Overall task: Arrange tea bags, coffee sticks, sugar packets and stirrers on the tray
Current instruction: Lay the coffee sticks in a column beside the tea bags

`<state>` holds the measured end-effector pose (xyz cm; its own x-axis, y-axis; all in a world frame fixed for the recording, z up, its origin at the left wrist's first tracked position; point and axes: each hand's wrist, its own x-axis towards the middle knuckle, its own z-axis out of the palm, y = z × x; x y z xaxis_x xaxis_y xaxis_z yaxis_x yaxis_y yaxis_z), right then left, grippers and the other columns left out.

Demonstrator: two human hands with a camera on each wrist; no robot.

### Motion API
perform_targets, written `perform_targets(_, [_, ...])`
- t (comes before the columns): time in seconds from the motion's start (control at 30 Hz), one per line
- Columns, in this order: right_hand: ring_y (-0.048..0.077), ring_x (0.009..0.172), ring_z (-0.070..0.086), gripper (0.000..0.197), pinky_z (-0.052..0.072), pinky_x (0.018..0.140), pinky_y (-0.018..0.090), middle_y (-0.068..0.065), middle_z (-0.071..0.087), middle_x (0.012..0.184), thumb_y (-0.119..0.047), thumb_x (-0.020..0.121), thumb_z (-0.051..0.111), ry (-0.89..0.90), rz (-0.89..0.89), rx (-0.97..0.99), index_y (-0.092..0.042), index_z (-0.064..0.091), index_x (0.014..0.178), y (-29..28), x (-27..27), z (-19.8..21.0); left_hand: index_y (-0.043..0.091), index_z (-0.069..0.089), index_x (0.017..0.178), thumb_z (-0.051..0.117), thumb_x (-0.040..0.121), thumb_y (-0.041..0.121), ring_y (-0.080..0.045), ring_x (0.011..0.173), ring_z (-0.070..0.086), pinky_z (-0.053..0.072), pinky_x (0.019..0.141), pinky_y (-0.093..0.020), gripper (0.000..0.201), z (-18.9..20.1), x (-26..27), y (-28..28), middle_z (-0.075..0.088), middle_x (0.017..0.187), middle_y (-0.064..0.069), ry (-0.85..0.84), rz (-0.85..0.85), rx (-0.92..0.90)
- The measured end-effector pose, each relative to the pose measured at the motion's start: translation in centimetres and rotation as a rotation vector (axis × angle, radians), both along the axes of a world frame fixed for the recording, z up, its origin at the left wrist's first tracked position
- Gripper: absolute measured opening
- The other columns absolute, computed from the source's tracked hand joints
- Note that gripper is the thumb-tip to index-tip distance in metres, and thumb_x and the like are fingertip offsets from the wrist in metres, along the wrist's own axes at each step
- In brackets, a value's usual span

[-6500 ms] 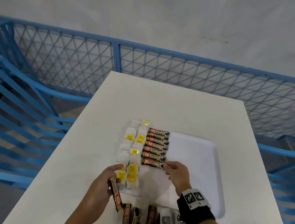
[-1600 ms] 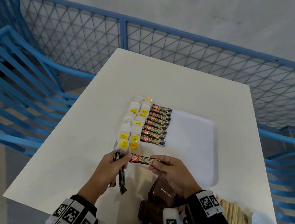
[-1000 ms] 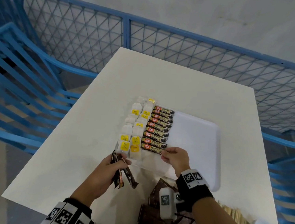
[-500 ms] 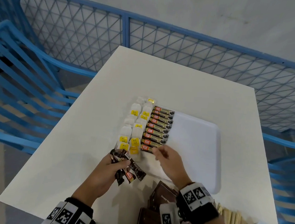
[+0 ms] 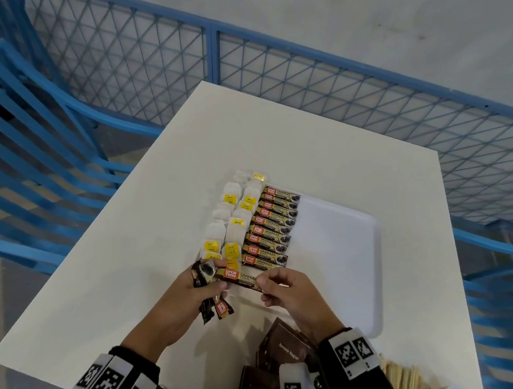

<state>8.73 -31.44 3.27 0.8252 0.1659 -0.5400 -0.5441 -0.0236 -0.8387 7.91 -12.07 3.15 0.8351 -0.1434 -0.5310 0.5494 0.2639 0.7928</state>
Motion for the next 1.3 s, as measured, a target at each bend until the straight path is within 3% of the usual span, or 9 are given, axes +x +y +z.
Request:
perform_targets(0.13, [0.012, 0.058, 0.06, 0.014, 0.054, 0.06, 0.019, 0.005, 0.06, 0.073, -0.009, 0.083, 0.067, -0.043, -0.006, -0.079, 0.001, 0.065, 0.093, -0.2, 0.0, -0.2, 0.012, 0.062, 0.106, 0.054, 0.087, -0.006, -0.018, 0.079, 0.065, 0.053, 0.076, -0.029, 0.028, 0.1, -0.2, 0.0, 0.071, 0.084, -0.003, 0.034, -0.007, -0.029])
perform_targets(0.23, [0.01, 0.054, 0.06, 0.012, 0.052, 0.056, 0.019, 0.003, 0.061, 0.071, -0.008, 0.081, 0.068, -0.064, 0.027, -0.132, -0.001, 0.065, 0.09, -0.2, 0.1, -0.4, 0.013, 0.063, 0.103, 0.053, 0.089, -0.003, -0.016, 0.075, 0.063, 0.051, 0.073, -0.028, 0.023, 0.0, -0.1, -0.2, 0.07, 0.084, -0.003, 0.023, -0.006, 0.047])
perform_targets(0.43, [0.01, 0.059, 0.063, 0.011, 0.052, 0.062, 0.016, 0.007, 0.066, 0.071, 0.0, 0.084, 0.063, -0.027, 0.044, -0.006, -0.007, 0.066, 0.091, -0.5, -0.2, -0.9, 0.011, 0.063, 0.099, 0.057, 0.088, -0.002, -0.008, 0.061, 0.063, 0.049, 0.06, -0.019, 0.018, -0.8, 0.1, -0.2, 0.068, 0.078, -0.006, -0.023, 0.015, 0.249])
perform_targets(0.6, [0.01, 0.057, 0.061, 0.013, 0.052, 0.059, 0.018, 0.009, 0.065, 0.068, 0.003, 0.084, 0.061, -0.017, 0.003, -0.093, -0.007, 0.067, 0.088, -1.2, -0.2, -2.0, 0.011, 0.06, 0.103, 0.052, 0.091, -0.002, -0.007, 0.069, 0.07, 0.051, 0.065, -0.02, 0.019, -1.4, 0.0, -0.2, 0.069, 0.093, -0.01, 0.005, -0.049, 0.266])
perform_targets(0.77, [0.014, 0.062, 0.06, 0.007, 0.049, 0.057, 0.017, 0.005, 0.067, 0.07, -0.003, 0.082, 0.067, -0.024, -0.147, -0.265, -0.008, 0.062, 0.085, -3.3, 0.3, -3.2, 0.006, 0.053, 0.117, 0.051, 0.093, 0.004, -0.015, 0.093, 0.07, 0.053, 0.074, -0.027, 0.024, -1.9, -0.1, 1.0, 0.071, 0.107, -0.004, 0.042, -0.044, 0.217])
perform_targets(0.97, [0.009, 0.064, 0.059, 0.014, 0.042, 0.059, 0.017, 0.001, 0.067, 0.071, -0.011, 0.075, 0.076, -0.034, -0.147, -0.424, -0.012, 0.062, 0.08, -3.2, 1.2, -5.0, 0.011, 0.058, 0.106, 0.053, 0.093, 0.007, -0.011, 0.081, 0.071, 0.056, 0.069, -0.029, 0.015, -2.0, -0.1, 1.2, 0.069, 0.097, -0.006, 0.063, -0.022, 0.176])
perform_targets(1.2, [0.012, 0.068, 0.055, 0.019, 0.045, 0.06, 0.015, 0.001, 0.063, 0.076, -0.016, 0.072, 0.079, -0.11, -0.132, -0.548, -0.012, 0.062, 0.08, -2.5, 1.8, -5.7, 0.015, 0.062, 0.1, 0.057, 0.091, 0.01, -0.022, 0.094, 0.068, 0.053, 0.084, -0.041, 0.011, -1.8, 0.1, 0.9, 0.069, 0.092, -0.003, 0.06, -0.023, 0.199])
perform_targets(1.3, [0.01, 0.07, 0.053, 0.021, 0.041, 0.058, 0.01, 0.0, 0.059, 0.077, -0.014, 0.073, 0.078, -0.137, -0.113, -0.605, -0.009, 0.06, 0.084, -2.5, 1.8, -5.7, 0.013, 0.063, 0.104, 0.06, 0.089, 0.009, -0.022, 0.092, 0.069, 0.054, 0.084, -0.039, 0.016, -1.8, 0.2, 0.6, 0.071, 0.092, -0.005, 0.06, -0.015, 0.194])
